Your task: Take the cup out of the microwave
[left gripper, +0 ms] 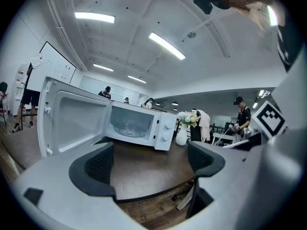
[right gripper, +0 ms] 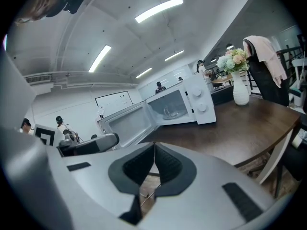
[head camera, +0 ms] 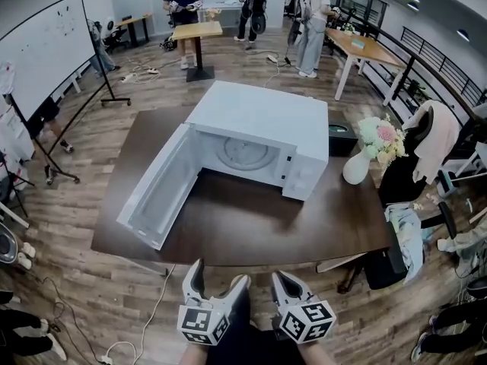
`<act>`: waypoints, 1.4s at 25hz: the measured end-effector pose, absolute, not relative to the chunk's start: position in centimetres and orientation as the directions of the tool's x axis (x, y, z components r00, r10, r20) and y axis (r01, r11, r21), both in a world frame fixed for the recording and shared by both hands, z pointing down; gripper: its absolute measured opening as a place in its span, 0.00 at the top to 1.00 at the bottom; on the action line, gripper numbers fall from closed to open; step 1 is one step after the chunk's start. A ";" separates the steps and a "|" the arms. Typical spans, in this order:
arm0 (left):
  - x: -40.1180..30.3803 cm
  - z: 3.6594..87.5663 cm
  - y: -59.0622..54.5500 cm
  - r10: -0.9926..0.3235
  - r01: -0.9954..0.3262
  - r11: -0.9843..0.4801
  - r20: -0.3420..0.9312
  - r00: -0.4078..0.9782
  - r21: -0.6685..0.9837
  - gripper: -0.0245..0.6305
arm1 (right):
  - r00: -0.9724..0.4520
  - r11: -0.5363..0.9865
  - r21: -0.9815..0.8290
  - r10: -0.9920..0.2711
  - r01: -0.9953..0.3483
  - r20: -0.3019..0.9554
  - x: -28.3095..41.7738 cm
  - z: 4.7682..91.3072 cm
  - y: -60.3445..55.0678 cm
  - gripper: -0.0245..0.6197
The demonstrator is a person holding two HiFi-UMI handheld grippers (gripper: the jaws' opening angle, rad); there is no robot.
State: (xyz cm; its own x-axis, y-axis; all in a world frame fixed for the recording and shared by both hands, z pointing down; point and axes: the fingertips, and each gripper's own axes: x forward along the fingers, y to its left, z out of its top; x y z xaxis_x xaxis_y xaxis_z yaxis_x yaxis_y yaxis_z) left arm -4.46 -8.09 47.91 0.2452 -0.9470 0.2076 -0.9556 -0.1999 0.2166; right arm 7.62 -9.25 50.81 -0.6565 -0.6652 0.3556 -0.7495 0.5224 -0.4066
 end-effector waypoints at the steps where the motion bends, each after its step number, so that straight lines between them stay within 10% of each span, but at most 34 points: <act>1: -4.6 48.0 -8.7 -0.945 -0.955 -0.204 0.210 0.249 0.217 0.27 | -0.654 0.520 -0.405 -0.667 -0.752 0.358 7.5 50.9 -9.9 0.97; 35: -10.1 51.2 -33.9 -0.882 -0.910 -0.332 0.261 0.393 0.248 0.27 | -0.583 0.459 -0.365 -0.690 -0.810 0.428 2.1 52.3 -30.1 0.97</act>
